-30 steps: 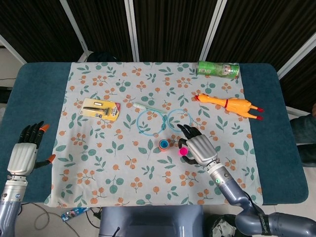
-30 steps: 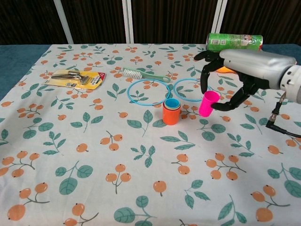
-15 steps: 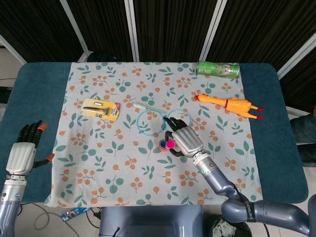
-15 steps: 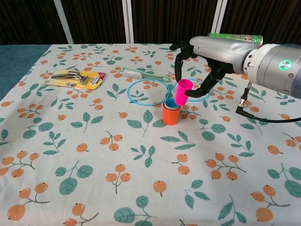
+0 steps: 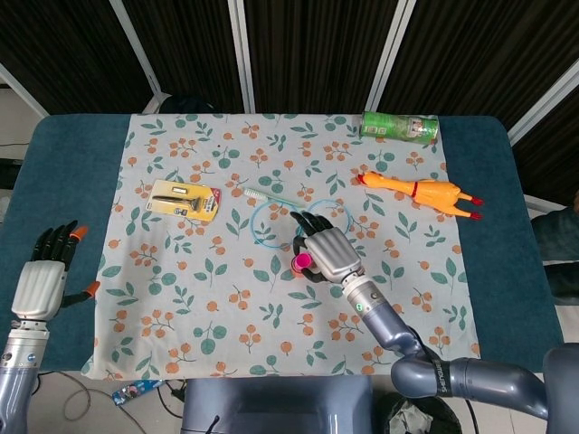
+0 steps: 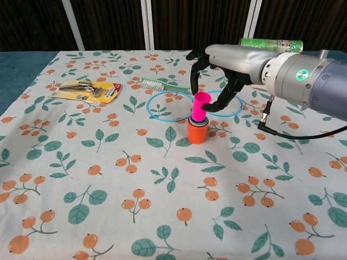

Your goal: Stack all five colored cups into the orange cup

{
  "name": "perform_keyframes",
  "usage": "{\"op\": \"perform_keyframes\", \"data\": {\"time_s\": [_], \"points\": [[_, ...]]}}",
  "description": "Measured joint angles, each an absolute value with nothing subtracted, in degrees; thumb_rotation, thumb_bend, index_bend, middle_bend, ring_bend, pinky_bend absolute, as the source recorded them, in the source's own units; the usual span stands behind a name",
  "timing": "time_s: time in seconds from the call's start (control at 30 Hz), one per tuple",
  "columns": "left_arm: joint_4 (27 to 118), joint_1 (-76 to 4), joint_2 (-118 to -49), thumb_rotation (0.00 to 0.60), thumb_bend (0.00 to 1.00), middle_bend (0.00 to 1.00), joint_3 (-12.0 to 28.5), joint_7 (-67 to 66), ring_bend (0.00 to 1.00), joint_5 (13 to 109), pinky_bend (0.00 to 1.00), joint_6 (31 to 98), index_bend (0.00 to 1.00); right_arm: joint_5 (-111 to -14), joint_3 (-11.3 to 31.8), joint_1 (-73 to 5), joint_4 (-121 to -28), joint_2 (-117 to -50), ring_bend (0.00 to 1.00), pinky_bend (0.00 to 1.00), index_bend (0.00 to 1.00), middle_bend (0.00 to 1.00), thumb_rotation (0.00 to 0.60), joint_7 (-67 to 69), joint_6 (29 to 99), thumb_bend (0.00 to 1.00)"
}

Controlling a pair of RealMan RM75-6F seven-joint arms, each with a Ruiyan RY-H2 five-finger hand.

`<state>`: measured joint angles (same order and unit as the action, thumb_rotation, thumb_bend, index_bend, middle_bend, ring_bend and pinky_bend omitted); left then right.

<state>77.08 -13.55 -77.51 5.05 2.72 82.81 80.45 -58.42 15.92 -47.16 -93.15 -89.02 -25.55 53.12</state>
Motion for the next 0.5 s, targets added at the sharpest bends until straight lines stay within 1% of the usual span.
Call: {"op": "perform_keyframes", "data": {"time_s": [0.37,0.4,0.47,0.5], "points": [[77.0,-13.4,-77.5,0.600,0.16,0.00,5.3,2.9,0.00,82.7,0.00,80.8,0.10,-56.8,14.9,-48.7,-91.1,-90.6,0.00,0.15,0.51,0.00,0.600,-25.9,52.9,0.39],[77.1,-13.4,-77.5,0.600,0.16,0.00,5.4,2.9,0.00,82.7,0.00,80.8,0.10,-56.6,14.8,-48.8,-91.0,-90.6,0.00,0.15,0.48,0.00,0.600,-25.9,52.9,0.39],[77.1,-13.3,-77.4,0.600,0.16,0.00,5.4,2.9,0.00,82.8,0.00,80.8,0.10,-56.3,14.5,-49.0,-90.9,-90.7,0.00,0.15,0.36,0.00,0.600,-26.2,52.9,0.39],[77.1,-13.3,-77.4,0.600,0.16,0.00,5.4,2.9,0.00,82.8,0.00,80.9,0.10,-56.1,14.4,-49.1,-90.8,-90.7,0.00,0.15,0.26,0.00,0.600,-26.4,52.8,0.39]]}}
